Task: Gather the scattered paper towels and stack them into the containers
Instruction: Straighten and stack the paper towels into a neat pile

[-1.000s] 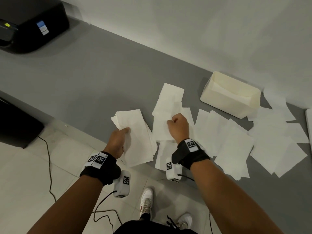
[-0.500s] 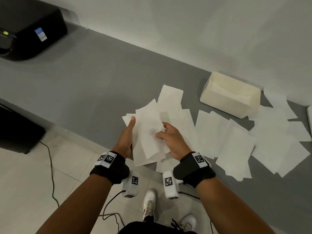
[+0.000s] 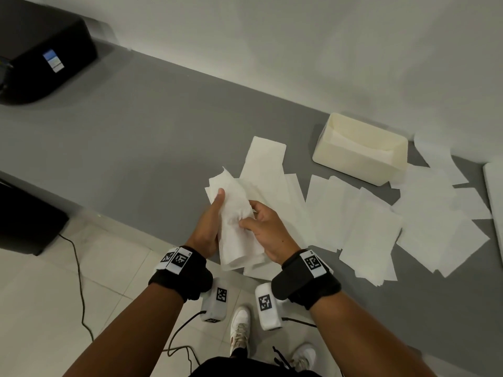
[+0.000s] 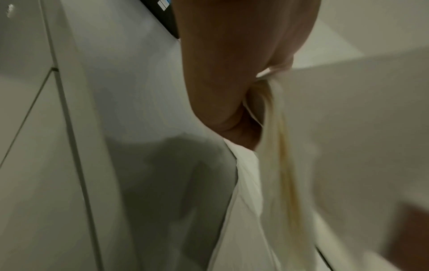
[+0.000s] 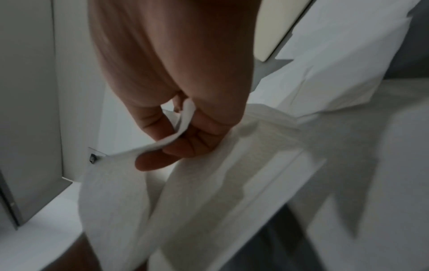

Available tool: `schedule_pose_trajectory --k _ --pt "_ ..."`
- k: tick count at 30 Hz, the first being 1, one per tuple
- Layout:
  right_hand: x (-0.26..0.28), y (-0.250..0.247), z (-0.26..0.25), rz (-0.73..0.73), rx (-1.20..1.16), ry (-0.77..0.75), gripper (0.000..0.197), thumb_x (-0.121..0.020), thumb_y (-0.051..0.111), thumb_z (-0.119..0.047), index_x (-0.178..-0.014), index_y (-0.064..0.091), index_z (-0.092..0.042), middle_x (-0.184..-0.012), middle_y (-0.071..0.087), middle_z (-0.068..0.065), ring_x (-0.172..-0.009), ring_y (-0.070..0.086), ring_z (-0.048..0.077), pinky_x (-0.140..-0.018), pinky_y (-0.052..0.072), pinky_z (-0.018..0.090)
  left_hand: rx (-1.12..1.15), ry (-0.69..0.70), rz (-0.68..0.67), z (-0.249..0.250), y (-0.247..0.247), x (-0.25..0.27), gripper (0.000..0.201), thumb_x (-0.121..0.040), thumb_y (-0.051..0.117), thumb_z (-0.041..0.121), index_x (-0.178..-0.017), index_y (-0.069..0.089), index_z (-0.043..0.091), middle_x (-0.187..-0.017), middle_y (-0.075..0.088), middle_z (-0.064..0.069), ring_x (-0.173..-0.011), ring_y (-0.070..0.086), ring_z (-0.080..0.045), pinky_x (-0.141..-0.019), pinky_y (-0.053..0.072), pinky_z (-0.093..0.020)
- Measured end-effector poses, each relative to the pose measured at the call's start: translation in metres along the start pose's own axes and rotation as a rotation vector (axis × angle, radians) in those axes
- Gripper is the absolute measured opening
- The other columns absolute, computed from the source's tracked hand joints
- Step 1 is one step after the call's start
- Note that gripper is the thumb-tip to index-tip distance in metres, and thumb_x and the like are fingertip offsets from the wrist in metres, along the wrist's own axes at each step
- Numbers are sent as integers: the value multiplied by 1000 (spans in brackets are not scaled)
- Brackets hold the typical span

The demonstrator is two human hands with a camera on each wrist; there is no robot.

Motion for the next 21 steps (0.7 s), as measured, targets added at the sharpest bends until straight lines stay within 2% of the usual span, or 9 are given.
schedule_pose_trajectory --k 3,4,6,7,9,11,12,17,21 --pt "10 -32 2 178 170 -13 31 -86 57 -12 -115 60 -20 -97 71 0 -85 67 13 -78 56 27 -71 86 56 3 0 -5 30 -96 55 24 -118 63 6 -118 67 -19 -104 67 -36 -84 56 -43" --pt "16 -49 -1 290 249 -30 30 -87 56 -14 -115 60 -20 -91 70 0 -78 65 11 -72 53 24 -86 114 80 4 1 -5 26 -95 58 20 -116 64 6 -115 69 -18 -105 66 -37 -86 55 -44" --pt "28 -78 -8 441 341 -60 31 -88 57 -23 -119 56 -22 -92 66 -5 -81 62 8 -74 50 23 -130 156 98 8 8 -4 27 -92 62 22 -114 66 6 -109 72 -14 -103 68 -36 -88 55 -46" --pt "30 -86 -8 427 327 -46 36 -88 59 -29 -123 52 -25 -100 64 -7 -89 61 8 -80 50 24 -165 169 87 8 15 -4 30 -92 64 26 -114 66 6 -107 73 -13 -101 68 -35 -88 56 -46" --pt "25 -86 -2 237 176 15 47 -87 63 -37 -130 46 -28 -116 64 -6 -103 62 12 -91 51 31 -237 189 21 8 37 -1 35 -91 65 30 -115 66 6 -106 73 -12 -97 70 -34 -83 57 -44" --pt "24 -84 -2 84 -38 34 45 -89 62 -35 -131 50 -23 -121 66 -1 -108 65 18 -94 52 38 -277 201 -46 8 63 3 37 -91 64 31 -116 66 4 -105 74 -12 -95 71 -30 -77 58 -37" --pt "25 -89 -6 73 -98 3 43 -90 61 -33 -131 52 -21 -121 67 0 -109 65 19 -94 53 39 -279 201 -72 8 75 5 37 -91 64 30 -116 66 4 -106 74 -12 -95 71 -29 -75 58 -35" --pt "47 -134 -16 257 31 -92 26 -92 61 -22 -118 62 -22 -110 71 -4 -102 68 16 -92 54 40 -302 197 -148 2 114 9 34 -89 66 27 -116 66 6 -109 73 -9 -100 70 -28 -85 57 -41" --pt "65 -145 -22 301 199 -176 33 -94 56 -27 -126 53 -27 -115 66 -10 -104 62 7 -88 52 29 -570 396 -97 8 134 12 41 -84 73 30 -121 60 23 -110 70 7 -100 68 -10 -81 56 -29"
Point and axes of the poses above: each hand's wrist, its own x-axis away from the middle knuckle, its own y-axis out of the palm, z = x × y, the point moved 9 cm from there along -x, towards the middle knuckle
